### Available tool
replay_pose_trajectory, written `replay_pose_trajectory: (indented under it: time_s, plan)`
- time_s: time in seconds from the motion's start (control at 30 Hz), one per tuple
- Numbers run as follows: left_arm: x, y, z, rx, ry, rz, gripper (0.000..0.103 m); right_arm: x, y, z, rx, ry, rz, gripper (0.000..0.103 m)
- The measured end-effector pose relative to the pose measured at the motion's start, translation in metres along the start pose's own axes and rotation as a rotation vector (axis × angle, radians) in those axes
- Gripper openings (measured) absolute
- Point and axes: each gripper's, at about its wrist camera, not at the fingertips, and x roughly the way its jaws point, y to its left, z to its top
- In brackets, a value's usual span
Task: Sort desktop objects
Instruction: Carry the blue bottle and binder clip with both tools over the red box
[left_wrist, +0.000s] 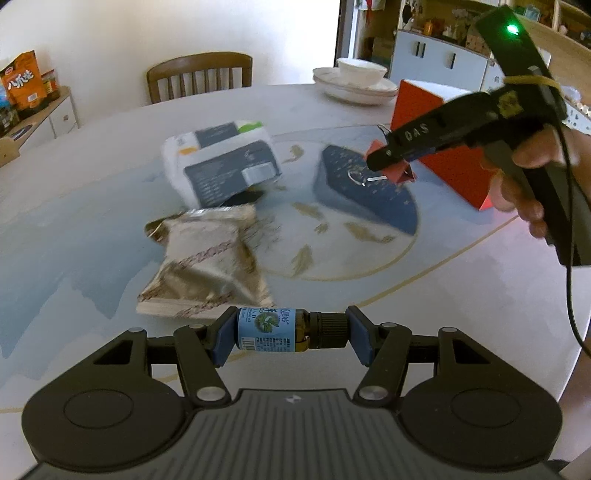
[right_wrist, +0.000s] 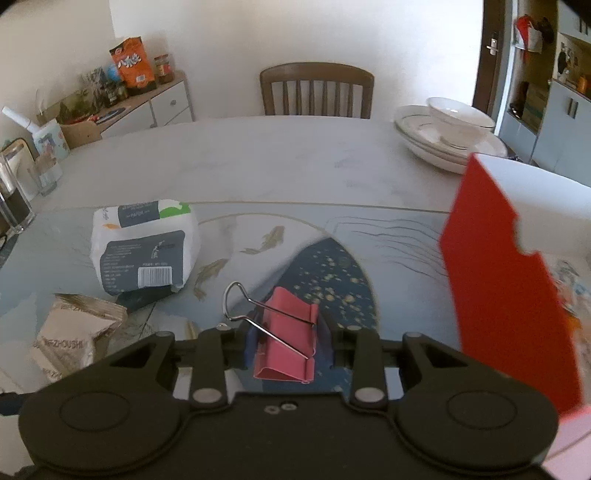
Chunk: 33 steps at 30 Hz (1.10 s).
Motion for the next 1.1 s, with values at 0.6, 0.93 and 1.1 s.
replay_pose_trajectory:
  time_s: [0.6, 0.93, 1.1]
  plan:
    - [-0.018, -0.059, 0.076, -0.035, -0.109, -0.118, 0.061, -0.101, -0.039, -0.011, -0.003, -0.037, 0.043, 0.032]
    - [-0.016, -0.107, 0.123, 0.02, -0.167, -0.154, 0.061, -0.131, -0.085, -0.003, 0.012, -0.079, 0.007, 0.032]
    - [-0.01, -0.136, 0.143, 0.072, -0.191, -0.17, 0.061, -0.14, -0.115, -0.001, 0.025, -0.097, -0.01, 0.032]
